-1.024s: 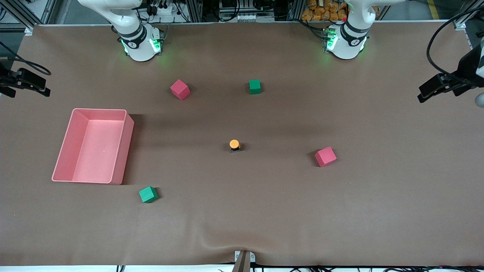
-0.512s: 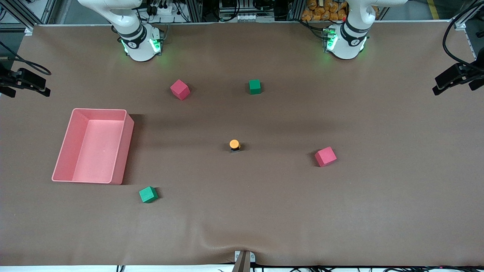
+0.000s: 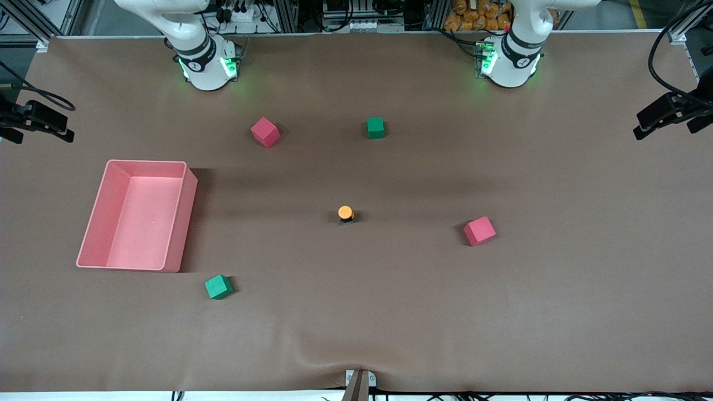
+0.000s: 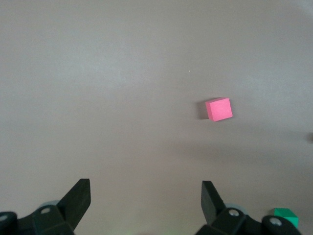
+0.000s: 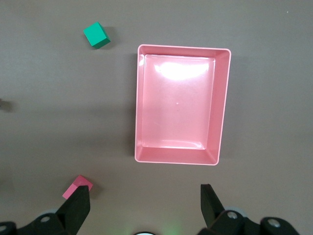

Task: Place and upright button with both arms

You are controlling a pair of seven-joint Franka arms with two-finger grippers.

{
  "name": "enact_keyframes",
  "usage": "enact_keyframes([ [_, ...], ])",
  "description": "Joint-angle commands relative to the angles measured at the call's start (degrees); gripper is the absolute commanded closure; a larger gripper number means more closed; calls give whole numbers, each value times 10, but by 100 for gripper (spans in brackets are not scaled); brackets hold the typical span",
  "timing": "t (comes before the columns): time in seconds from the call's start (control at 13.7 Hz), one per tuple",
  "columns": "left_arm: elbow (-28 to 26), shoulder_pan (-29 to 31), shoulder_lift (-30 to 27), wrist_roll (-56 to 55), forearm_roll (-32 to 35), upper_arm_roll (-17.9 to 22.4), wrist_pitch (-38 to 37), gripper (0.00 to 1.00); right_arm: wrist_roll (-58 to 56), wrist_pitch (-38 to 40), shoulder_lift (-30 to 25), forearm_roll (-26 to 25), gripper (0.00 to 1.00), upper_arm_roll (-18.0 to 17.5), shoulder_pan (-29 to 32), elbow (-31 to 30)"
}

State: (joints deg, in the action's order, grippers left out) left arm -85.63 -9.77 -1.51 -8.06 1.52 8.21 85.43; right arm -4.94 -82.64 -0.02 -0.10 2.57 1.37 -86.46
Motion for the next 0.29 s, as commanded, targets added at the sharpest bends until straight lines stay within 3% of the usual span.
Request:
enact_keyframes([
  [0.0,-3,-7,-6,4,2,5,4,0,8,6,-1,-8,0,-1,-1,4],
  [0.22,-3,-6,-7,6,-1,0,0,0,9,6,-1,-8,0,-1,-1,4],
])
